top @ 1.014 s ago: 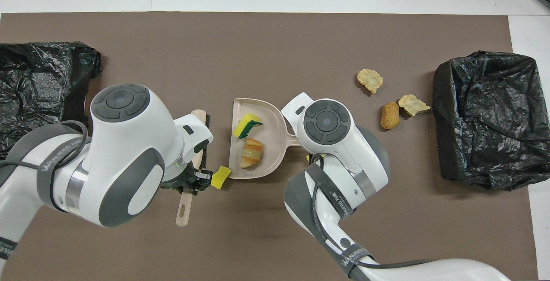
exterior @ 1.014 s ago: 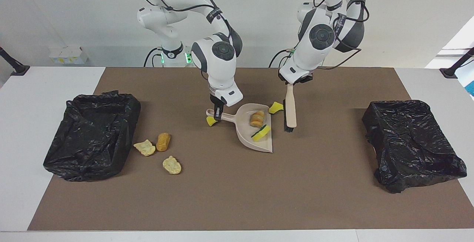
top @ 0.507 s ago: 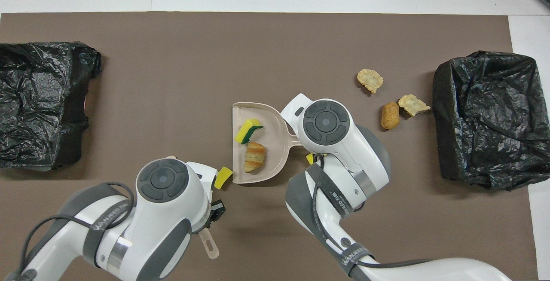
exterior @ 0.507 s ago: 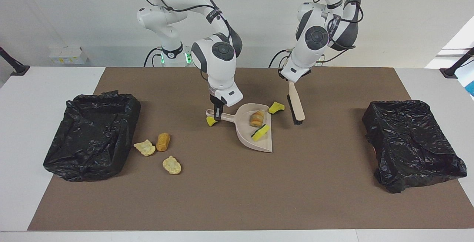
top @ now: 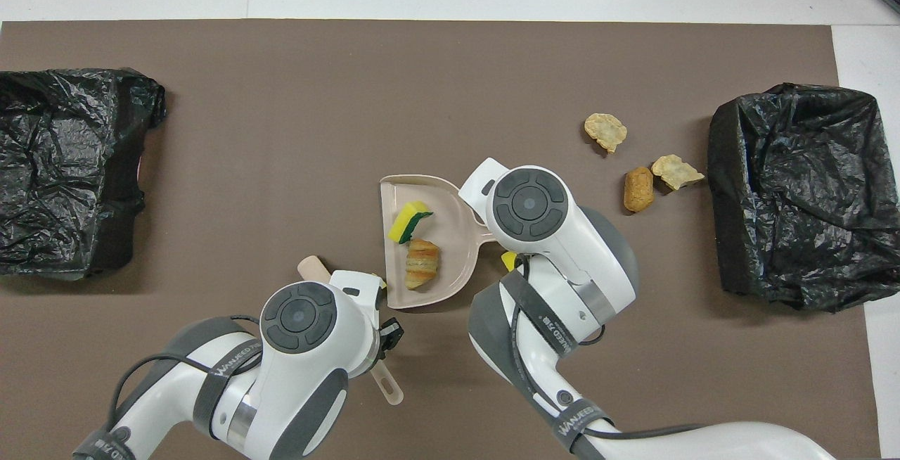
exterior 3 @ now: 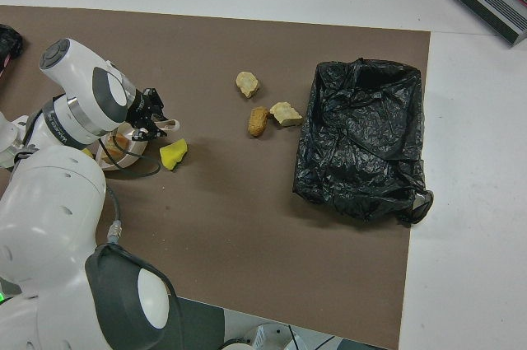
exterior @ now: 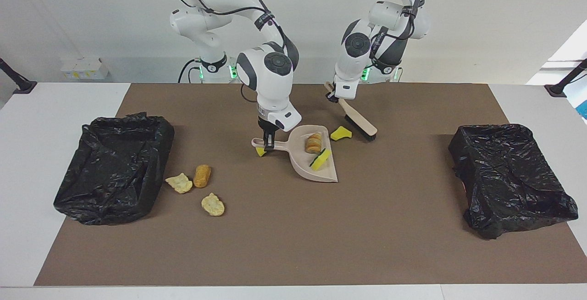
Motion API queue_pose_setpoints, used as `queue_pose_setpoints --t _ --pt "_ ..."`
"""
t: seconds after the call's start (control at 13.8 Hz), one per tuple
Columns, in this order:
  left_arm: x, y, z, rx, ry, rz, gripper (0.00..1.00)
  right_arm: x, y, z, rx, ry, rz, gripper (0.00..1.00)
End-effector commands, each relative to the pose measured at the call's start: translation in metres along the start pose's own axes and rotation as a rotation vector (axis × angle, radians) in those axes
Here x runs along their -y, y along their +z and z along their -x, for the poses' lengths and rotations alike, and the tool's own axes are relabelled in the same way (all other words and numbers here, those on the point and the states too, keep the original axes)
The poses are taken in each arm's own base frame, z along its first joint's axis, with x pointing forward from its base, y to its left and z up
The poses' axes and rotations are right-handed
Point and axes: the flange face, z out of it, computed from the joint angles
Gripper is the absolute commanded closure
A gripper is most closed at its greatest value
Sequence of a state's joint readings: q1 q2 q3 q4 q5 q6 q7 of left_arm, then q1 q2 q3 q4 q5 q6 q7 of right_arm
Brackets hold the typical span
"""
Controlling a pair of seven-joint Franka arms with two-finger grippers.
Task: Sweep and dump trash in bin
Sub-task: 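Sweep the yellow sponge and bread into the dustpan with the brush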
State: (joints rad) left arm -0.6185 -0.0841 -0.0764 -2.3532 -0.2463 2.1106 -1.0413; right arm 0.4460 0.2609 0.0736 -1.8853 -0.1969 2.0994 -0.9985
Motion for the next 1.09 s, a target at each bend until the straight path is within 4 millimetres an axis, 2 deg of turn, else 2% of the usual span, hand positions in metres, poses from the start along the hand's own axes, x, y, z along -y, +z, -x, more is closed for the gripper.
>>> queue_pose_setpoints --t 0.0,0.22,0.36,0.43,0.72,1.01 --pt "-0.033 -0.011 0.011 -0.006 0.222 0.072 1.00 0.003 0.002 0.003 0.019 -0.036 0.002 1.00" --pt "-0.059 -0.024 0.023 -0.059 0.275 0.186 1.00 0.003 0.002 0.004 0.017 -0.022 0.001 1.00" --pt "-0.073 -0.037 0.026 -0.041 0.283 0.178 1.00 0.002 0.003 0.005 0.015 -0.018 -0.002 1.00" --pt "-0.073 -0.041 0.028 -0.018 0.289 0.143 1.00 0.002 0.003 0.005 0.013 -0.015 -0.004 1.00" --pt "-0.043 -0.055 0.042 0.025 0.347 -0.080 1.00 -0.001 0.004 0.012 0.008 0.002 -0.007 1.00" --pt "-0.026 -0.066 0.056 0.051 0.365 -0.153 1.00 -0.001 0.004 0.011 0.006 0.015 -0.007 1.00"
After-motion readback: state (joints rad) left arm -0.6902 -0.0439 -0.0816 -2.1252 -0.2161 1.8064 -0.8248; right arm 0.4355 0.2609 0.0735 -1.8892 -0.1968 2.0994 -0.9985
